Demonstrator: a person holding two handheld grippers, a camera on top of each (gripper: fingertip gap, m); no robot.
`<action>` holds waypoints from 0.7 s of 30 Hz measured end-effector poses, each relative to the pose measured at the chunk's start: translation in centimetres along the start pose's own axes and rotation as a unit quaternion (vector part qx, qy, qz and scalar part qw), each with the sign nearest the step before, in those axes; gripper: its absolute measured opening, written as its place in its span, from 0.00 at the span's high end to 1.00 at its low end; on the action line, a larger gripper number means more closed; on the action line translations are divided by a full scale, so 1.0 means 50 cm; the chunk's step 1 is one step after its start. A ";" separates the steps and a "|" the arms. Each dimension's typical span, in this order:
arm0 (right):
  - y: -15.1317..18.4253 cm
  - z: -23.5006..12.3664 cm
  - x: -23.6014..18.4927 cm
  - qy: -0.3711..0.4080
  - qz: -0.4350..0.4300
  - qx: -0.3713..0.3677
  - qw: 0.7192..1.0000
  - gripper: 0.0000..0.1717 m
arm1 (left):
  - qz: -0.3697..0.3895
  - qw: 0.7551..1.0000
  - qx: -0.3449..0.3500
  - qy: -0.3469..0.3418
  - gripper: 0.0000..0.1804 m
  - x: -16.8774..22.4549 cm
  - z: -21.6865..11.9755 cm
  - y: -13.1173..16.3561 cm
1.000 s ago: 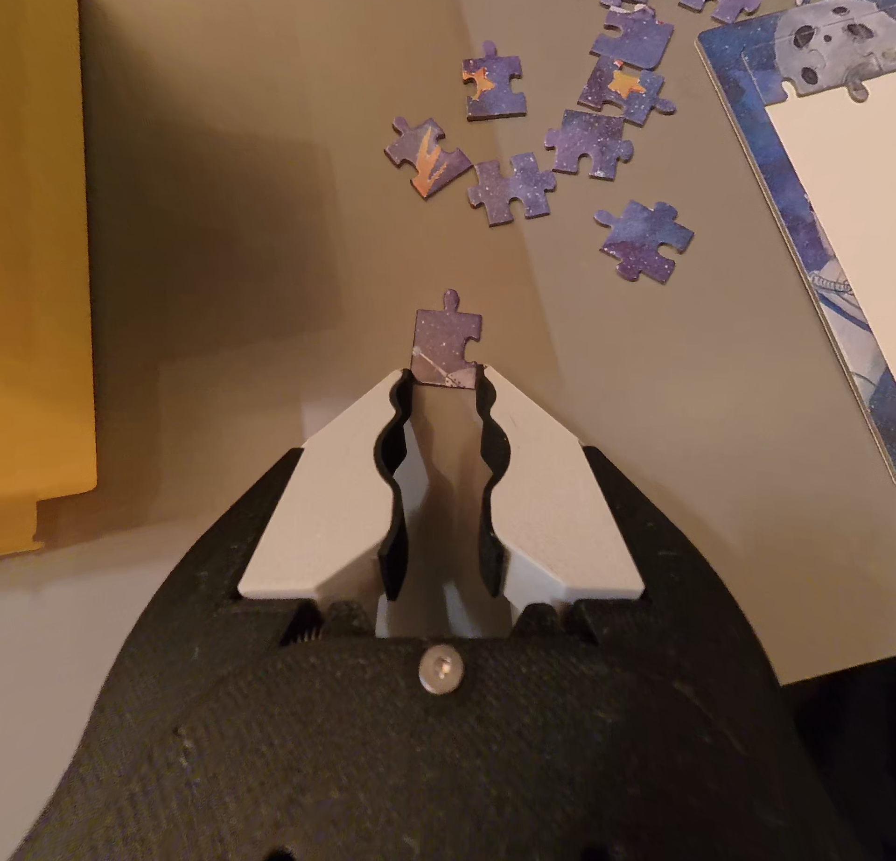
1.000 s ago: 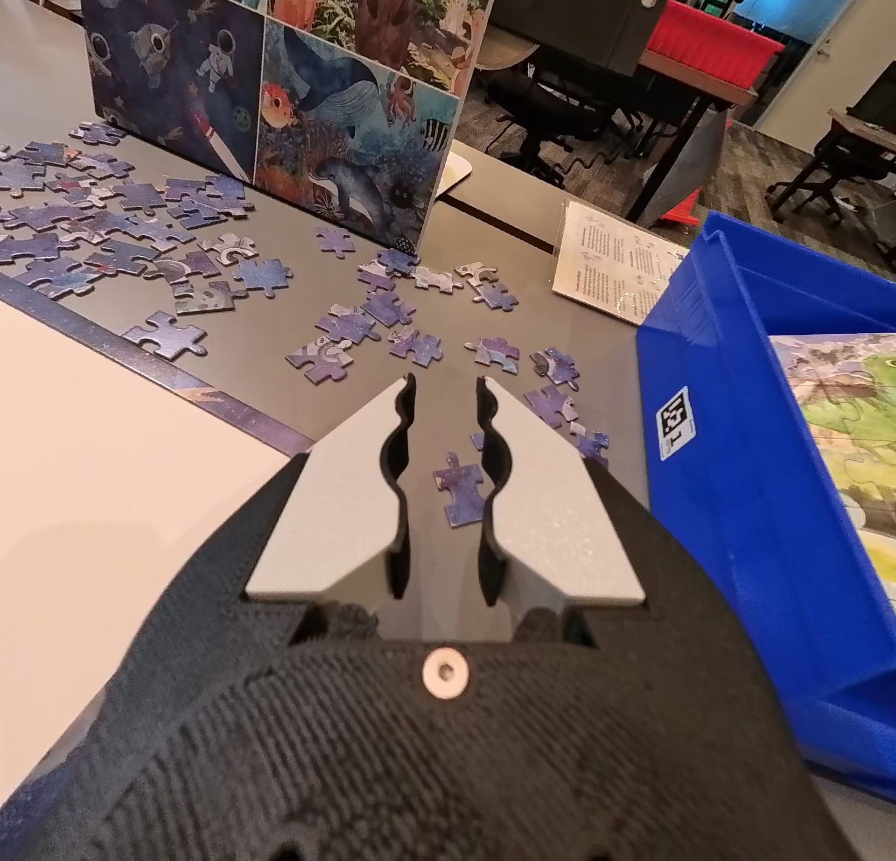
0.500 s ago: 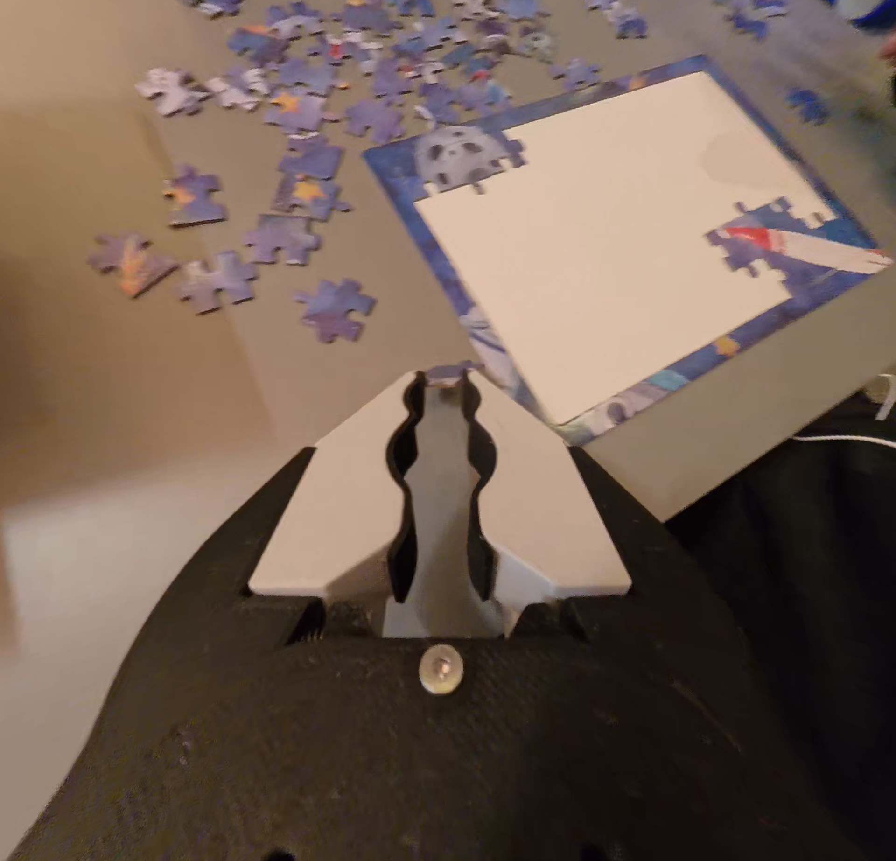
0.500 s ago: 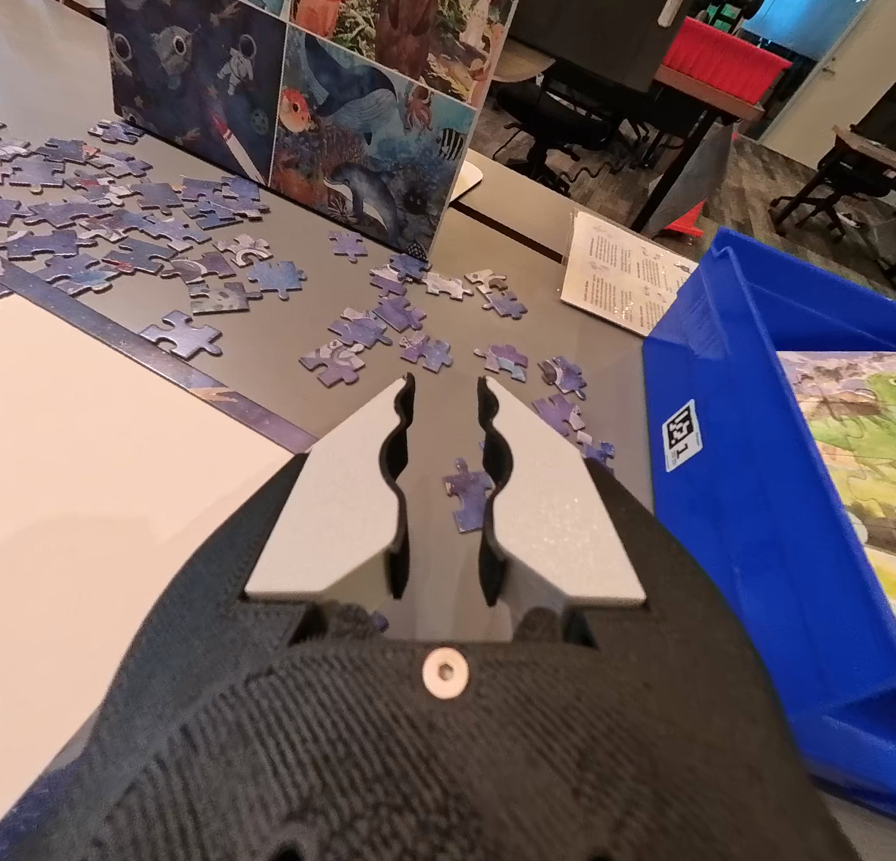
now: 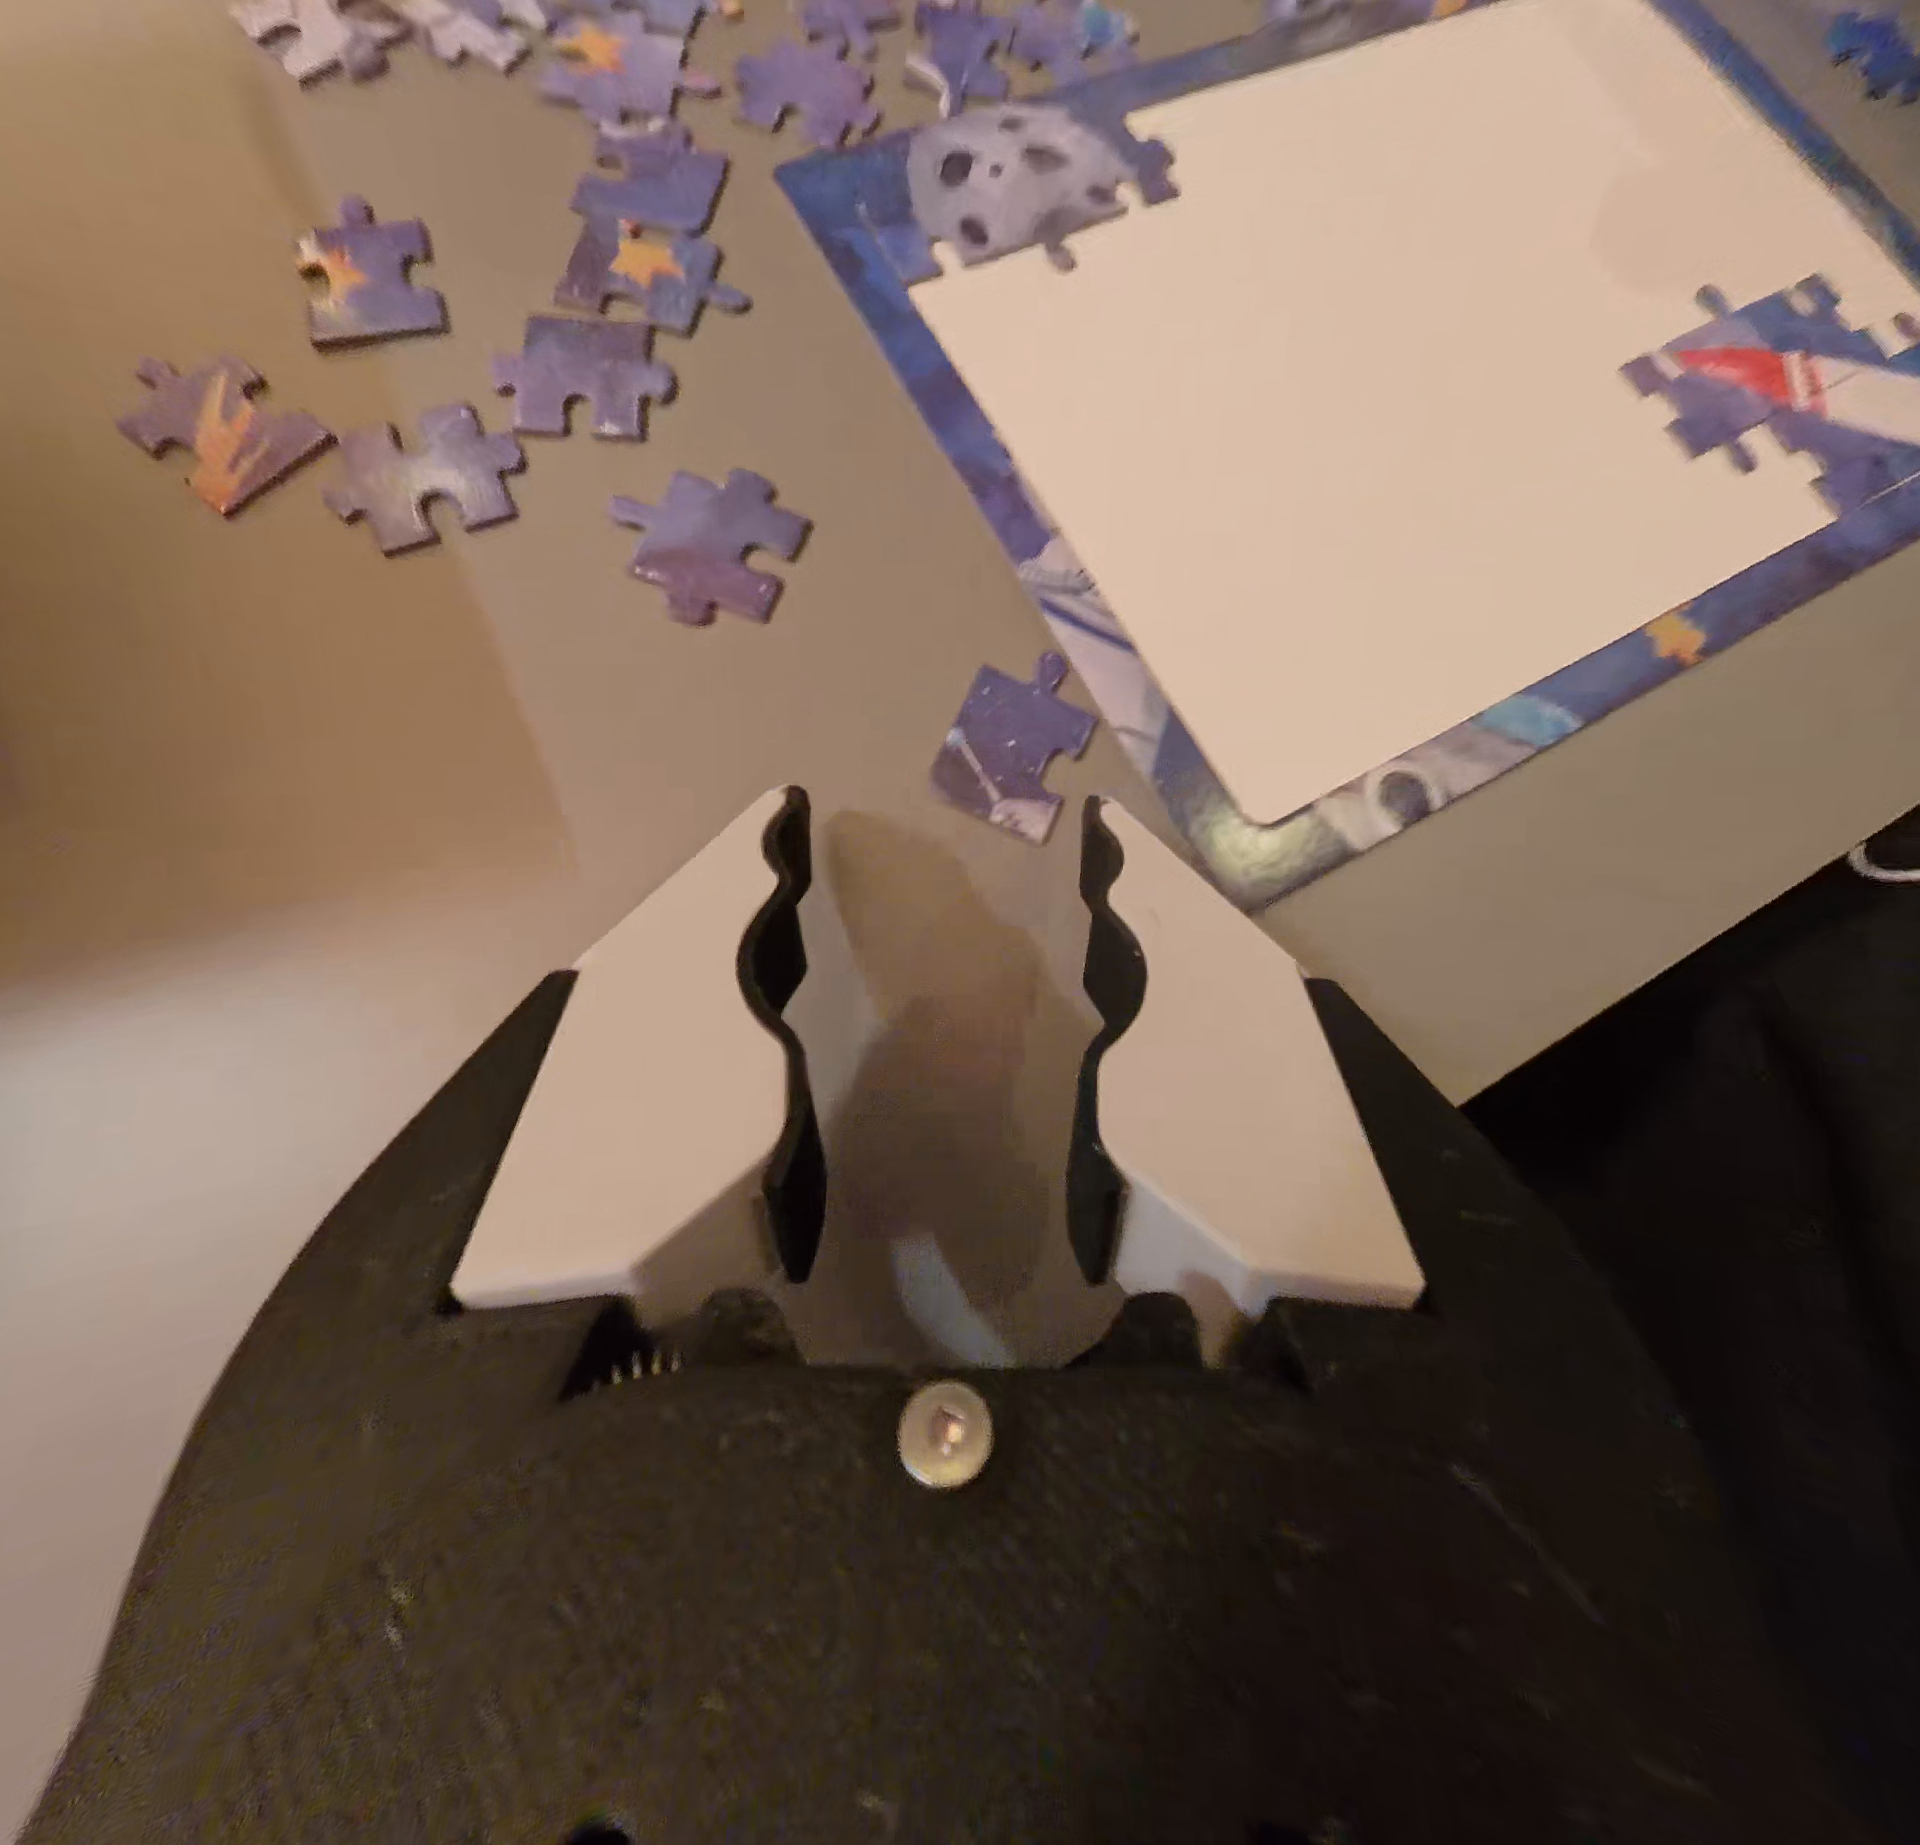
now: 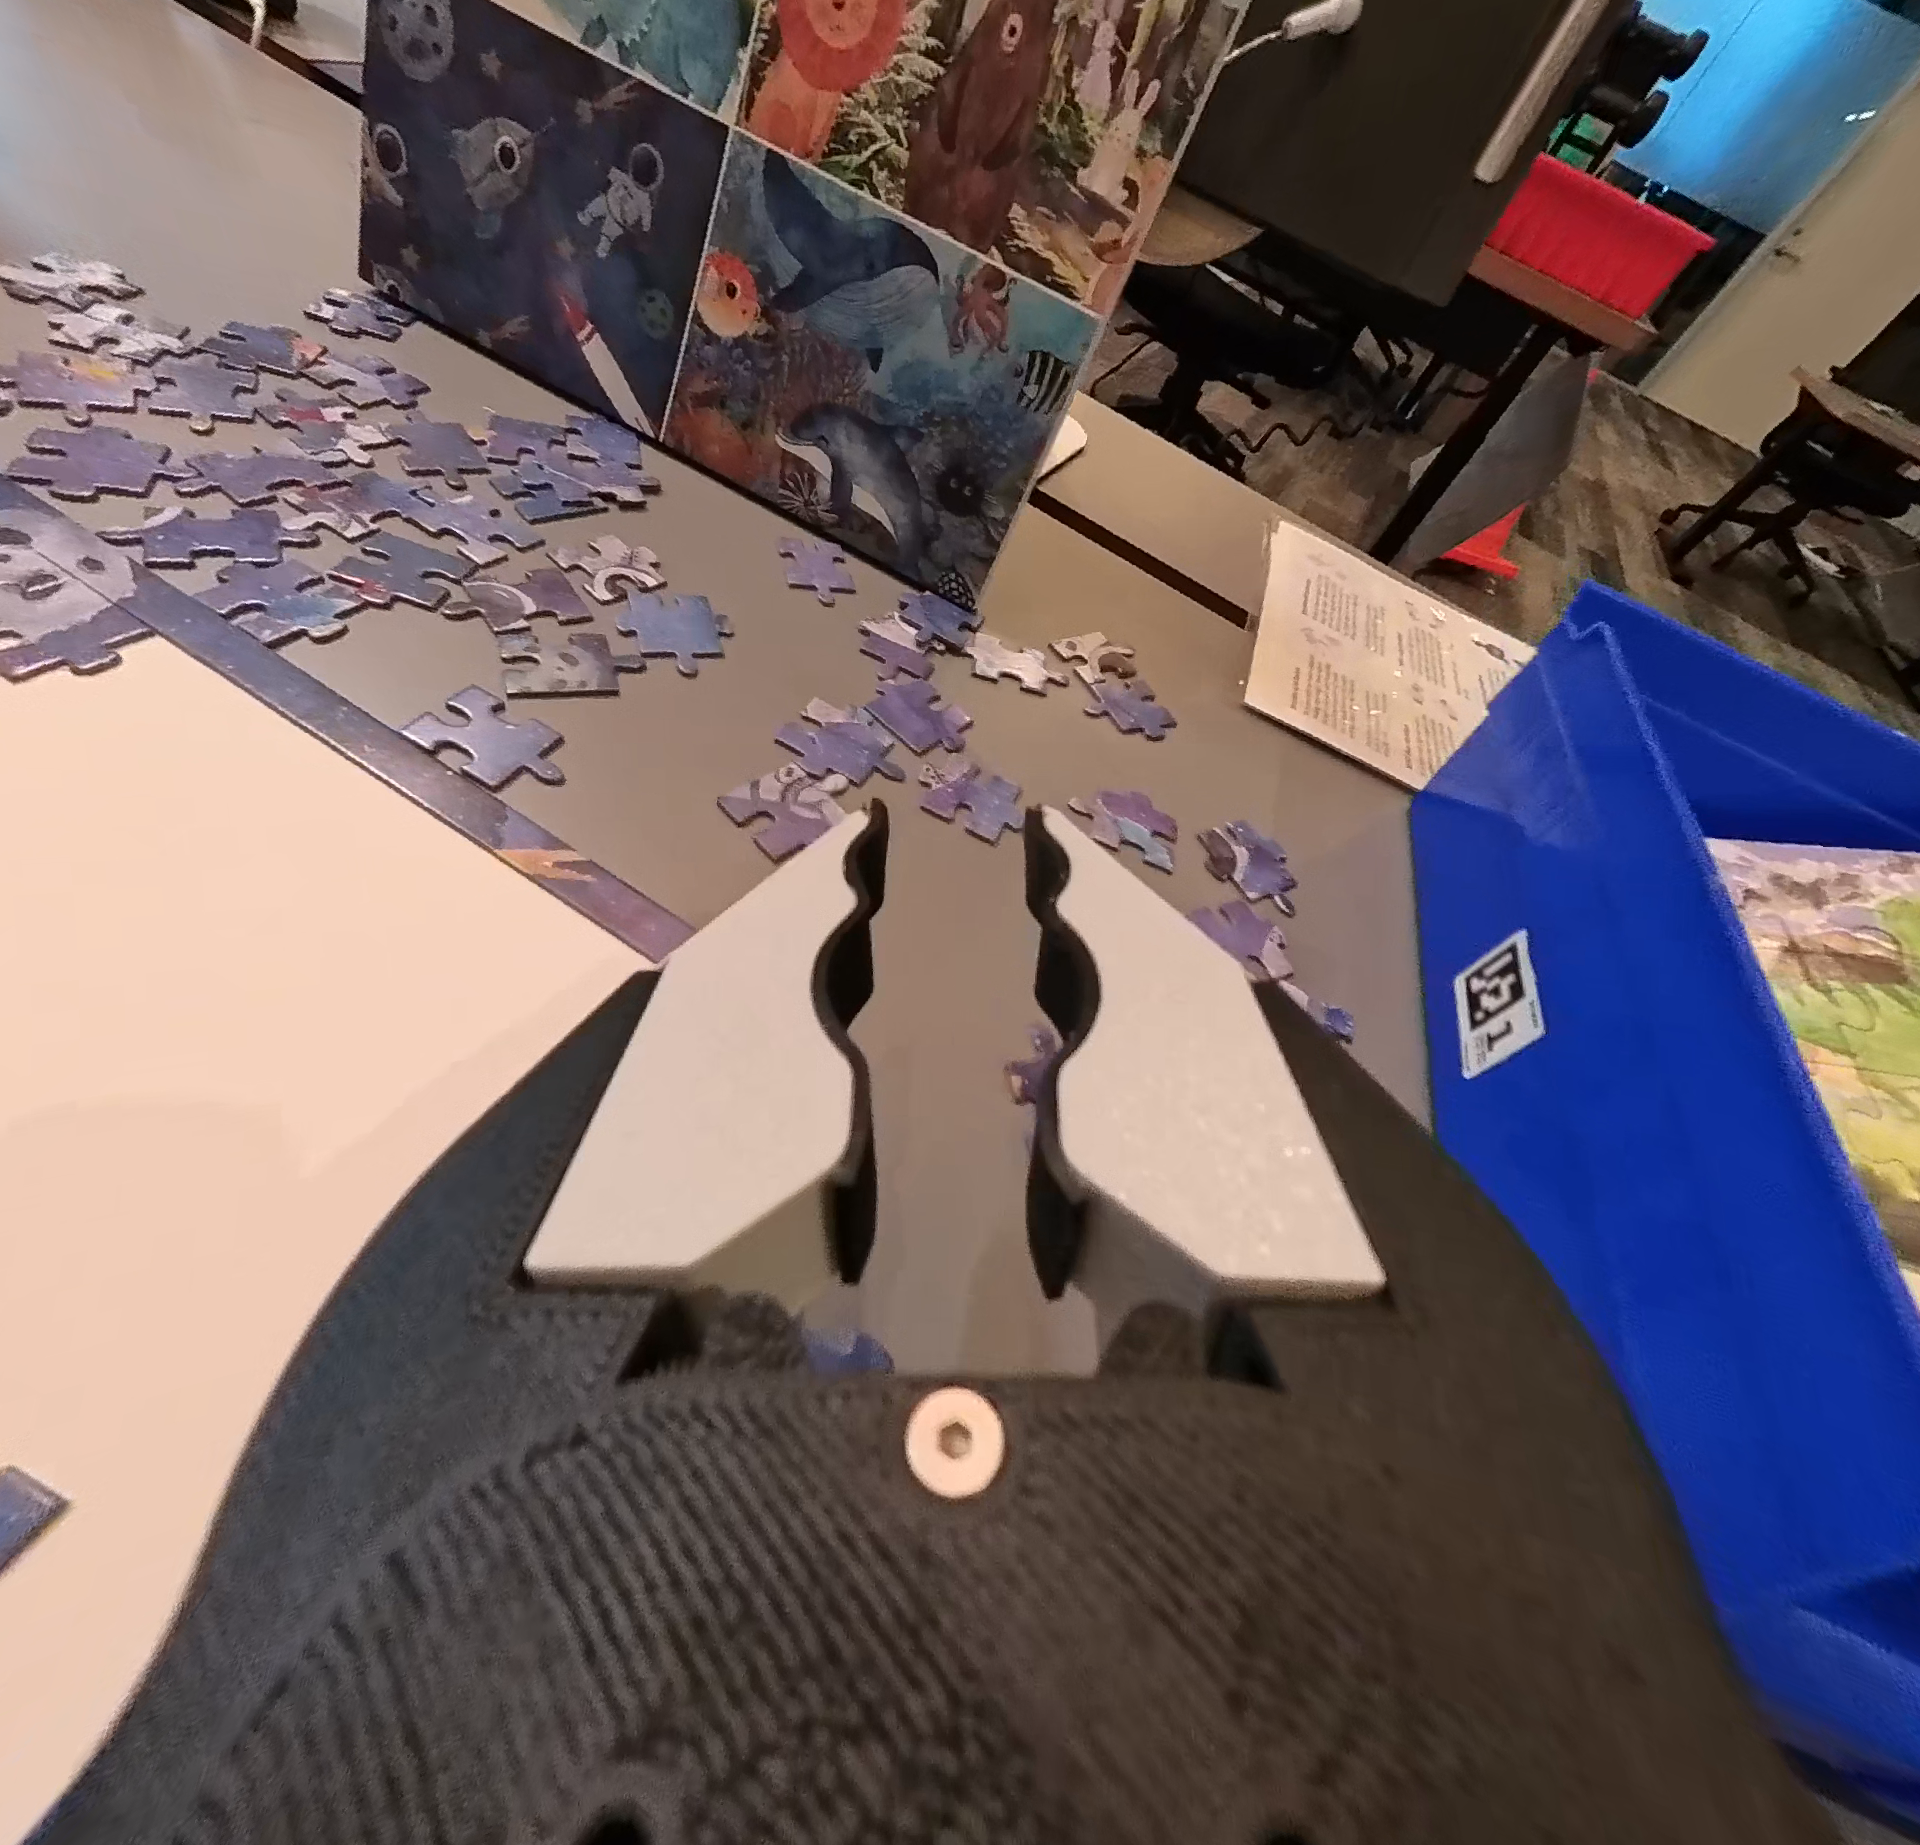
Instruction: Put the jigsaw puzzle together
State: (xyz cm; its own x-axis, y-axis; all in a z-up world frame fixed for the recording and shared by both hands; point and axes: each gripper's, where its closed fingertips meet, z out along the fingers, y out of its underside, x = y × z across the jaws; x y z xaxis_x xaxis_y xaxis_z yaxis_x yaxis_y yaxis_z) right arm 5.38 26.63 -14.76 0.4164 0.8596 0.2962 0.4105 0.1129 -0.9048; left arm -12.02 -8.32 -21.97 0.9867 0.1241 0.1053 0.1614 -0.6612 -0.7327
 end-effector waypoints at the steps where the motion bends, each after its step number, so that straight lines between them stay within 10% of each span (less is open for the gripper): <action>1: 0.000 0.000 -0.002 -0.001 -0.001 0.000 1.000 0.85 | 0.009 1.000 -0.008 -0.003 0.71 -0.006 0.004 0.006; 8: 0.002 0.001 -0.004 -0.006 0.010 0.002 1.000 0.85 | 0.111 0.992 -0.034 0.049 0.72 0.016 0.023 0.011; 21: 0.005 0.003 -0.006 -0.007 0.008 -0.001 1.000 0.85 | 0.075 0.996 -0.003 0.053 0.86 0.021 -0.007 -0.003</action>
State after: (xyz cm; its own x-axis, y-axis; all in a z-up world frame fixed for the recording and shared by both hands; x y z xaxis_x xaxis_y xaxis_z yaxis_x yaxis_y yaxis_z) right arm 5.22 26.49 -15.12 0.4116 0.8683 0.2770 0.4055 0.0977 -0.9089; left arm -10.99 -8.36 -21.53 0.9964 -0.0546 0.0653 0.0118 -0.6706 -0.7418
